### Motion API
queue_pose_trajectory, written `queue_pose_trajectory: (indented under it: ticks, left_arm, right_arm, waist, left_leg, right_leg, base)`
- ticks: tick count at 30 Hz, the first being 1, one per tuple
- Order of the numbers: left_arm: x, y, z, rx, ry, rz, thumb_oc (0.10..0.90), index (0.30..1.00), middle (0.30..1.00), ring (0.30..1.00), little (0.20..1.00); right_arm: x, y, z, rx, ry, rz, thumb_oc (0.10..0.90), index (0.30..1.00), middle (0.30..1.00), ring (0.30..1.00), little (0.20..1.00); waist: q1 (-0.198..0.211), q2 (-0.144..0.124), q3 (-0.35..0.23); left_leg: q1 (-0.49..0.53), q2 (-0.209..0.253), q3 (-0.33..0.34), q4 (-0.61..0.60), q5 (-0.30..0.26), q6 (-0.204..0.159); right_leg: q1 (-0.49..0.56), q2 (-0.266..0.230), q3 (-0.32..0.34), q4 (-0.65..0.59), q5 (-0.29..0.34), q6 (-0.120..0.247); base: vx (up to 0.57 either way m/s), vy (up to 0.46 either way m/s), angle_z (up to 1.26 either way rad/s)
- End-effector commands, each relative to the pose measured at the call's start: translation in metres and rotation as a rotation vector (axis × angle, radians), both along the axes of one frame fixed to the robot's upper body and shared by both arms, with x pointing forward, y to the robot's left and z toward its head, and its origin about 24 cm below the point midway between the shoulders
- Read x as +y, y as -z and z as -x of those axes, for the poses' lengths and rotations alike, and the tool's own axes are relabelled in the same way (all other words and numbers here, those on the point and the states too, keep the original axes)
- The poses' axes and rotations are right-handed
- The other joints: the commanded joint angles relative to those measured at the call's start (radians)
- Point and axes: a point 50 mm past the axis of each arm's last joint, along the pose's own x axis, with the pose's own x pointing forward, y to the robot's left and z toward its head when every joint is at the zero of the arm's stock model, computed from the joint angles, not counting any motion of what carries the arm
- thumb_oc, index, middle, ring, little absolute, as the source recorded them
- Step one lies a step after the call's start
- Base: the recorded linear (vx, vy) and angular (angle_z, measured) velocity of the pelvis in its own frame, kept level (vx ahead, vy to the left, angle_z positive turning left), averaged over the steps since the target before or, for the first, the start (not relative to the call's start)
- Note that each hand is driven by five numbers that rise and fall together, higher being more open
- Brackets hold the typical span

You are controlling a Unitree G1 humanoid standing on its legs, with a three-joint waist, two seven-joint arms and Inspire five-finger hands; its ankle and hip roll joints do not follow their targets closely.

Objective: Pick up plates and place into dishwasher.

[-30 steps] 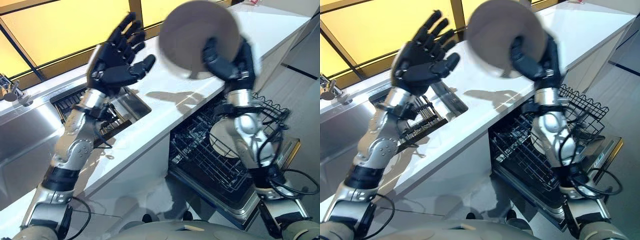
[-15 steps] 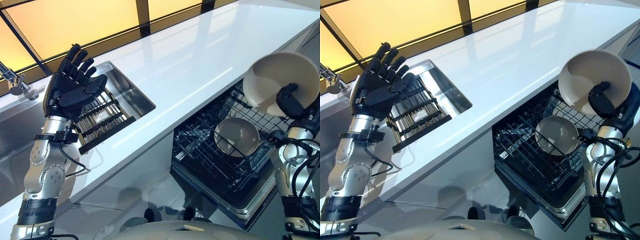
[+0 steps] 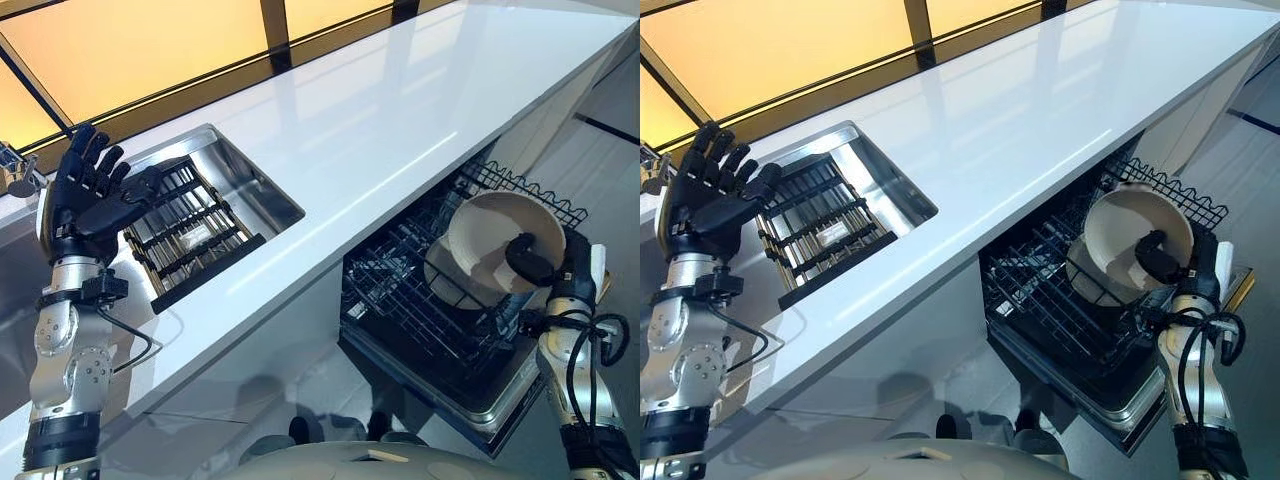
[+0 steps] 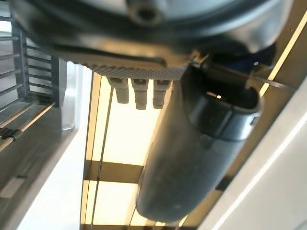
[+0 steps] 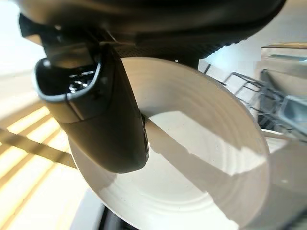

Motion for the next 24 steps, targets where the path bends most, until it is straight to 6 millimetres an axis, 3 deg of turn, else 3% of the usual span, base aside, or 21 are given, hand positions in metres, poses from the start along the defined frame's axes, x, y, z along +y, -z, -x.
queue_pose_trajectory:
  ticks: [1, 7, 14, 24]
  left_arm:
    - [0.011, -0.047, 0.003, -0.238, -0.057, -0.122, 0.8, 0.9, 0.9, 0.9, 0.9]
    - [-0.002, -0.042, -0.006, -0.216, -0.013, -0.117, 0.8, 0.9, 0.9, 0.9, 0.9]
    - [-0.012, -0.051, -0.012, -0.238, 0.031, -0.169, 0.8, 0.9, 0.9, 0.9, 0.9]
    - [-0.02, -0.056, -0.021, -0.22, 0.09, -0.172, 0.8, 0.9, 0.9, 0.9, 0.9]
  right_arm:
    - [0.008, -0.046, -0.027, -0.126, -0.105, 0.199, 0.1, 0.3, 0.3, 0.3, 0.2]
    - [0.022, -0.023, -0.037, 0.011, -0.111, 0.263, 0.1, 0.3, 0.3, 0.3, 0.2]
    - [0.038, 0.001, -0.046, 0.133, -0.107, 0.287, 0.1, 0.3, 0.3, 0.3, 0.2]
    - [0.053, 0.027, -0.049, 0.285, -0.133, 0.291, 0.1, 0.3, 0.3, 0.3, 0.2]
  waist:
    - [-0.016, -0.016, -0.033]
    - [-0.004, -0.009, -0.025]
    - [0.02, -0.001, -0.019]
    - [0.039, 0.007, -0.013]
  left_leg:
    - [0.028, -0.071, -0.012, 0.003, -0.087, 0.047]
    - [0.03, -0.071, -0.016, 0.003, -0.085, 0.045]
    - [0.029, -0.074, -0.032, 0.003, -0.083, 0.042]
    - [0.022, -0.08, -0.051, 0.003, -0.077, 0.038]
  right_leg:
    - [0.049, 0.054, -0.027, 0.049, -0.086, 0.001]
    - [0.056, 0.051, -0.035, 0.046, -0.083, 0.003]
    - [0.066, 0.046, -0.05, 0.039, -0.083, 0.004]
    - [0.067, 0.042, -0.058, 0.038, -0.083, 0.003]
  base:
    - [-0.01, -0.001, -0.06]
    - [0.0, -0.002, 0.01]
    - [0.02, -0.002, 0.07]
    - [0.01, -0.006, 0.1]
